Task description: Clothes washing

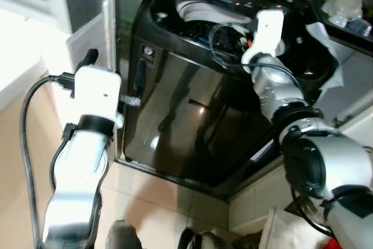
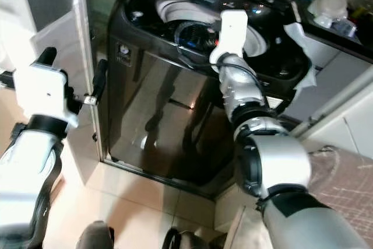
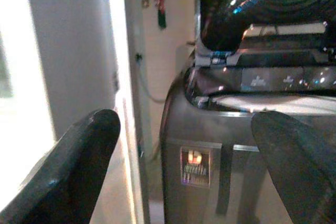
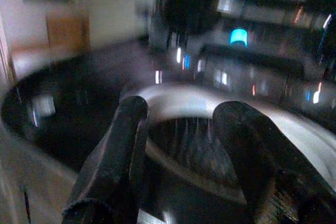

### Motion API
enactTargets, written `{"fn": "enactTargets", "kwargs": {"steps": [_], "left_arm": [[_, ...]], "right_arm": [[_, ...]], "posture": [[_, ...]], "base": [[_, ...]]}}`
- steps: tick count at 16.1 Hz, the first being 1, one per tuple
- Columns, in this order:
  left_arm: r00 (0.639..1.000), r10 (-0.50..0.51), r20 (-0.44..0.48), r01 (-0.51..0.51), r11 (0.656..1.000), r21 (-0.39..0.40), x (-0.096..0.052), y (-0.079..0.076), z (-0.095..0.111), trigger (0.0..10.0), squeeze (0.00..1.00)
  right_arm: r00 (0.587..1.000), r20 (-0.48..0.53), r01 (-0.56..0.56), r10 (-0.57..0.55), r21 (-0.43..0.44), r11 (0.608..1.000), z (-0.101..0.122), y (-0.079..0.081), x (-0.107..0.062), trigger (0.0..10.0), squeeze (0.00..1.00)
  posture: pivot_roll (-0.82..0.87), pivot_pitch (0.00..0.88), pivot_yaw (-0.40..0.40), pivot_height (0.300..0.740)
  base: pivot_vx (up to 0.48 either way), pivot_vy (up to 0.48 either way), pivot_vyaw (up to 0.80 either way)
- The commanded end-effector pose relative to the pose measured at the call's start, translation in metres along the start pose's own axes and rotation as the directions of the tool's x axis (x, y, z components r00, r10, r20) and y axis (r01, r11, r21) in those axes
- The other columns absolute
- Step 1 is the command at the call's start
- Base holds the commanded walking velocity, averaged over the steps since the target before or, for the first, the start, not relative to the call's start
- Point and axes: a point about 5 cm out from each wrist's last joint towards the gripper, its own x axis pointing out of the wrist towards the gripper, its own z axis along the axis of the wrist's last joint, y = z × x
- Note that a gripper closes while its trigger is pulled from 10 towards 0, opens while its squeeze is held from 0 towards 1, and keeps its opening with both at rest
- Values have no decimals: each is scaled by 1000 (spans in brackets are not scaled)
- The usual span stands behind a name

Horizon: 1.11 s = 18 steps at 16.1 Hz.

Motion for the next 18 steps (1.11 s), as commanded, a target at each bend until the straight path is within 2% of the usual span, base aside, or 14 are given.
{"fn": "enactTargets", "kwargs": {"steps": [1, 2, 3, 4, 6, 7, 10, 11, 13, 14, 15, 18], "left_arm": [[1000, -17, 10, 17, 1000, -4, 10, -3, -5, 10000, 0], [1000, -19, 7, 19, 1000, -7, 12, -3, -6, 10000, 0], [1000, -31, -1, 31, 999, -9, 18, -4, -11, 10000, 0], [999, -39, -24, 38, 999, -22, 22, -4, -19, 10000, 0], [997, -39, -68, 36, 999, -33, 27, 1, -30, 10000, 0], [997, -53, -48, 52, 998, -27, 33, 3, -27, 10000, 0], [998, -55, -37, 55, 998, -13, 50, 7, -29, 10000, 0], [998, -49, -26, 49, 999, -24, 52, 8, -23, 10000, 0], [997, -60, -50, 58, 997, -48, 44, 3, -32, 10000, 0], [997, -67, -27, 64, 994, -85, 44, 1, -29, 10000, 0], [996, -82, -23, 81, 996, -44, 46, -4, -32, 10000, 0], [995, -93, -23, 92, 994, -56, 46, -12, -33, 10000, 0]], "right_arm": [[996, 71, 51, -53, 25, 998, 2, -6, -5, 10000, 0], [995, 83, 58, -59, 23, 998, 1, -5, -6, 10000, 0], [988, 141, 57, -58, 15, 998, -1, 1, -11, 10000, 0], [985, 154, 69, -72, 25, 997, -13, 2, -22, 10000, 0], [987, 115, 111, -111, -1, 994, -40, -9, -44, 10000, 0], [988, 124, 102, -97, -35, 994, -41, -12, -49, 10000, 0], [985, 122, 125, -118, -48, 991, -39, -14, -47, 10000, 0], [986, 112, 126, -120, -43, 991, -36, -14, -44, 10000, 0], [992, 55, 116, -114, -48, 992, -48, -14, -48, 10000, 0], [994, 44, 103, -100, -52, 993, -49, -14, -47, 10000, 0], [996, 32, 89, -87, -77, 993, -51, -11, -47, 10000, 0], [996, 7, 84, -84, -53, 995, -56, -10, -49, 10000, 0]], "posture": [[213, 0, -168, 740], [213, 0, -168, 740], [168, 0, -125, 740], [146, 0, -103, 740], [125, 0, -73, 740], [111, 0, -52, 740], [87, 0, -46, 740], [82, 0, -47, 740], [76, 0, -53, 740], [70, 0, -56, 740], [64, 0, -56, 740], [59, 0, -53, 740]], "base": [[0, 0, 0], [0, 0, 0], [0, 0, 0], [0, 0, 0], [0, 0, 0], [0, 0, 0], [-90, 81, 0], [-337, 345, 0], [-328, 354, -700], [-364, 244, -538], [0, 0, 0], [0, 0, 0]]}}
